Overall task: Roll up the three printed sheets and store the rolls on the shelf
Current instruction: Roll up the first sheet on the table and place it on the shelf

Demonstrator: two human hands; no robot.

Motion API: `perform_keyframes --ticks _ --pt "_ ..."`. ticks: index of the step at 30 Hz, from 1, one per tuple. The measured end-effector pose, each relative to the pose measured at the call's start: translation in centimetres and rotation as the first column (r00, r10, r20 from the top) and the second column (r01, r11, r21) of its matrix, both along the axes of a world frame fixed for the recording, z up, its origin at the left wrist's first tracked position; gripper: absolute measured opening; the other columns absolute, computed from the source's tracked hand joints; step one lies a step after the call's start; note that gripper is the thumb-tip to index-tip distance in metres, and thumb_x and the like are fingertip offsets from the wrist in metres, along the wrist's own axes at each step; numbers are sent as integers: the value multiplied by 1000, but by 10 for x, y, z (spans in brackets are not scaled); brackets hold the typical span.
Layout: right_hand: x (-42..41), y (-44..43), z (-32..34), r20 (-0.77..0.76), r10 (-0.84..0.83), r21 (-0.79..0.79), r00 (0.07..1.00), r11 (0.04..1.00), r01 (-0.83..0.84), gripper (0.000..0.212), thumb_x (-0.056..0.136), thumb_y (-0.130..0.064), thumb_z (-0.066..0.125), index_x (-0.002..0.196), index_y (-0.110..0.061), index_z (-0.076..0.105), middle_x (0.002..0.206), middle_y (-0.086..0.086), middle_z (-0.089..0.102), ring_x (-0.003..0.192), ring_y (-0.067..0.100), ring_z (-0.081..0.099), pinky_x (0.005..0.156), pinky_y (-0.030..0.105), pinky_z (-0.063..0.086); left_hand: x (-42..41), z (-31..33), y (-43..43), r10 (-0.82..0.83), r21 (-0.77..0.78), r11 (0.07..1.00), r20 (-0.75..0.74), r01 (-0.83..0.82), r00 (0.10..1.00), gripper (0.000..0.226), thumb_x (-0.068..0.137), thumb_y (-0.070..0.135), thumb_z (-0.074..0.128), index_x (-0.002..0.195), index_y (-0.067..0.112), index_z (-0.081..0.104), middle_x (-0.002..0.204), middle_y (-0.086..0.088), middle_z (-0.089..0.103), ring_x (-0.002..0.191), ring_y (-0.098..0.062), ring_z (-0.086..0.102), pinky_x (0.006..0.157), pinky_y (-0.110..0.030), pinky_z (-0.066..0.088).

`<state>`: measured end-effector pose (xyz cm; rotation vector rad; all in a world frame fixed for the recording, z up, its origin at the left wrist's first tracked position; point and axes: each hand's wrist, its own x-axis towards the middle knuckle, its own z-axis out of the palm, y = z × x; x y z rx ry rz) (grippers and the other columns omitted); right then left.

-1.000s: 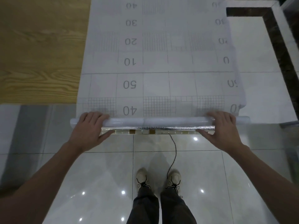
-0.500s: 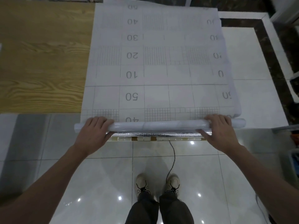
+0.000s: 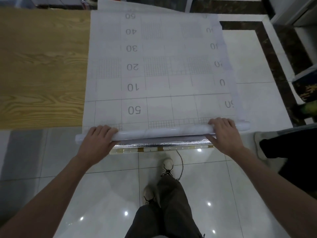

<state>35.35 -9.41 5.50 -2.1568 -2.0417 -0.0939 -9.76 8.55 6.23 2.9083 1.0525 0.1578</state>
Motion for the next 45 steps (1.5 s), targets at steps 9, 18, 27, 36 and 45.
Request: perform_keyframes --ticks 9,18,27,36,45 --pt "6 17 3 17 88 0 996 996 -88 50 95 -51 54 121 -7 59 107 8 66 95 30 60 88 42 42 3 -2 0 86 -4 996 2 -86 996 44 101 38 41 124 2 55 107 -17 61 96 -38 57 88 -49 42" --pt "24 36 -2 -5 189 51 982 981 -189 38 91 -46 66 97 -9 64 92 7 61 77 27 57 72 36 40 14 -2 13 77 22 997 -134 -74 988 32 89 19 46 115 6 60 108 -18 61 94 -39 58 89 -51 43" --pt "37 45 3 -59 254 -29 965 966 -256 49 81 -57 57 102 -13 54 88 2 64 67 24 62 61 32 43 21 3 18 75 -3 997 -147 -76 986 35 93 35 44 116 10 52 100 -15 60 86 -37 58 82 -47 41" --pt "33 42 -8 86 181 42 980 982 -185 49 103 -44 46 128 -5 62 97 7 67 83 28 62 81 39 41 29 9 27 88 -11 996 -113 -90 990 48 103 39 35 122 1 57 107 -17 64 93 -37 61 88 -47 45" --pt "41 56 -9 30 224 63 974 972 -225 38 100 -45 54 105 -9 66 101 8 65 88 29 62 78 40 46 36 10 38 87 32 996 -116 -84 989 40 106 35 36 109 4 61 106 -18 61 89 -38 58 82 -48 45"
